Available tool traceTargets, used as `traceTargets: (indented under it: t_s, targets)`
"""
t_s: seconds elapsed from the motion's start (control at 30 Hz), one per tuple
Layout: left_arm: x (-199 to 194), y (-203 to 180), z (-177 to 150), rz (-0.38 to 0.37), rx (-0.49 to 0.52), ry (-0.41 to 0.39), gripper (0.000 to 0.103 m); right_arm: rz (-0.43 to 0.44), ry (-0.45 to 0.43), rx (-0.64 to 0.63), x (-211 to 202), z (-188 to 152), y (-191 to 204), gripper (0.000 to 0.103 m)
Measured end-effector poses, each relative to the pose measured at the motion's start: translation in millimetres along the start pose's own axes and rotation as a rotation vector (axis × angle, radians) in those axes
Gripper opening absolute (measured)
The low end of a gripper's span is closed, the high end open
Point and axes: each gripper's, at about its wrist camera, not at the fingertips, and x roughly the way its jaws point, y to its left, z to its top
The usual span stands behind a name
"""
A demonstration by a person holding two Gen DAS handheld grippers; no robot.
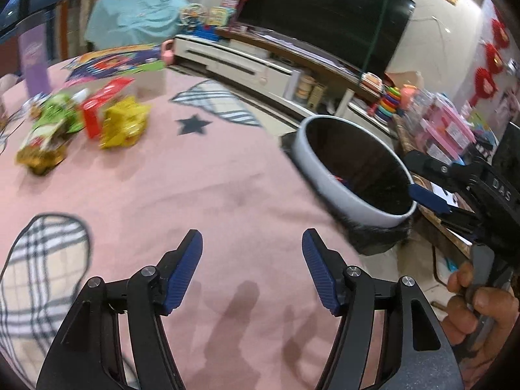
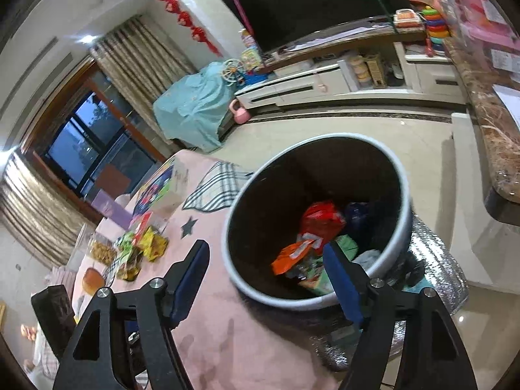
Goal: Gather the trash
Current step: 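Move both tools back toward the green juice pouch and yellow packet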
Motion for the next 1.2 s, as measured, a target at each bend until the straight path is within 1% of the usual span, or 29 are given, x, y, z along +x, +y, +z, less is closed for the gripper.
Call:
traceTargets:
  t_s: [0.13, 0.27, 0.4, 0.5, 0.7, 0.87, 1.2]
  targets:
    - [-10.8, 23.0, -8.7, 0.029, -0.035, -0.012, 0.065, 0.022, 0.023, -0.035, 7.9, -13.0, 22.3, 0.081]
    - [-22.0, 46.8, -15.7, 0.056, -0.070, -0.027, 0.066, 0.047, 0.052, -0.070, 17.6, -25.9, 44.7, 0.081]
    - [-33.2, 71.2, -23.9, 0.083, -0.109, -0.044, 0.066, 0.072, 0.074, -0.099, 24.9, -38.6, 64.2, 0.086]
    - [-40.8, 85.9, -30.9, 0.116, -0.126, -0.056, 0.066, 0.078, 0.084, -0.120, 30.8, -48.0, 78.7, 0.089]
    - [-51.5, 113.7, -40.7, 0.145, -0.179, -0.063, 0.067, 0.107, 0.127, -0.150, 45.8, -62.6, 102.1, 0.090]
    - [-59.4, 127.9, -44.1, 0.168, -0.206, -0.071, 0.068, 0.121, 0.155, -0.183, 57.1, -71.7, 119.8, 0.090]
    - [-62.9, 155.7, -41.5, 0.202, -0.251, -0.074, 0.070, 0.126, 0.196, -0.197, 83.2, -79.2, 133.0, 0.090]
